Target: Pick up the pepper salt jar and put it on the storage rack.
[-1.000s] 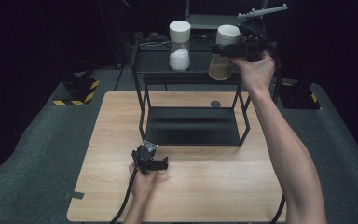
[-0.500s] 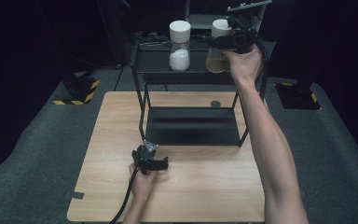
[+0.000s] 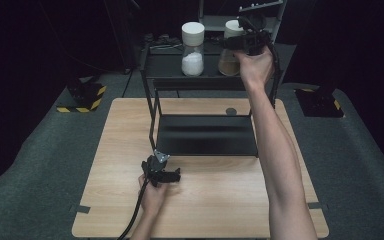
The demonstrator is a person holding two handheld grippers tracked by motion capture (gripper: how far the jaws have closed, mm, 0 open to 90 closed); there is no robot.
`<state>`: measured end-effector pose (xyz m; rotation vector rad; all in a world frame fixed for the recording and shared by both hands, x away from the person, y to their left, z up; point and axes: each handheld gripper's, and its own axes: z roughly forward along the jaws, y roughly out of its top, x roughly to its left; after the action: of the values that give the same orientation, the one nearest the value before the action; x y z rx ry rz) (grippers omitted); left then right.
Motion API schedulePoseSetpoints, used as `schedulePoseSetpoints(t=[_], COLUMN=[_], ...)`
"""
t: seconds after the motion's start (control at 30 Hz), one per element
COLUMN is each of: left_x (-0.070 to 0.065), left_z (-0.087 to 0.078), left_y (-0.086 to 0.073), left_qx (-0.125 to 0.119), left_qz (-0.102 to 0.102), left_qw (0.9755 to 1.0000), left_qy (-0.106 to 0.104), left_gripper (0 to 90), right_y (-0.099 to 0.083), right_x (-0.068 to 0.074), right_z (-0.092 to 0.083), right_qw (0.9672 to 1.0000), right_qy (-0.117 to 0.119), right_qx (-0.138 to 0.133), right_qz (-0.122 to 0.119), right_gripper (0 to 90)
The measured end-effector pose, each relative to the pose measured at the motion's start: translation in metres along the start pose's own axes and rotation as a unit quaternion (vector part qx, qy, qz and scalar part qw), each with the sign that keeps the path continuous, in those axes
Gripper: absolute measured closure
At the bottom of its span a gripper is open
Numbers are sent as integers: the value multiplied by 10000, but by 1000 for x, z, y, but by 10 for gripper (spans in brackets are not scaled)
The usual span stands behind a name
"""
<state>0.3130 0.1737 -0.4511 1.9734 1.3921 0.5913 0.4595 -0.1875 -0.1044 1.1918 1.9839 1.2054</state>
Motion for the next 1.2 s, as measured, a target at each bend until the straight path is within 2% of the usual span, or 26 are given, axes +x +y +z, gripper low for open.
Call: schedulePoseSetpoints(t=[0.13,0.4,0.63,0.7,0.73,0.77,0.83,1.0,1.2], left_x=[0,0,0,0,0,0,0,0,0], left_z=[0,0,0,0,0,0,0,0,0], left_y=[0,0,0,0,0,0,0,0,0], left_qx=[1,2,2,2,2,2,2,0,8], left_qz=[0,-1,-1,-1,-1,-1,-1,-9,-9], left_qw=[10000,10000,10000,10000,10000,10000,10000,10000,10000], left_qy=[-5,-6,-6,-5,-4,-4,-3,-9,-9], left_gripper=[35,34,34,34,34,34,34,34,34], right_y=[-1,-7,-7,-7,-5,-5,-6,-12,-16], right_x=[1,-1,1,0,-1,-1,-3,-10,-14], right_z=[4,4,3,3,4,4,3,-4,-13], right_qw=[10000,9999,9998,9998,9999,9999,9999,9995,9990], right_qy=[-73,-24,-32,1,45,45,91,281,366], right_qx=[34,-69,-34,-15,14,14,14,-149,-212], right_qz=[-29,-113,-216,-190,-163,-163,-103,-52,-110], right_gripper=[348,347,342,302,254,254,153,93,85])
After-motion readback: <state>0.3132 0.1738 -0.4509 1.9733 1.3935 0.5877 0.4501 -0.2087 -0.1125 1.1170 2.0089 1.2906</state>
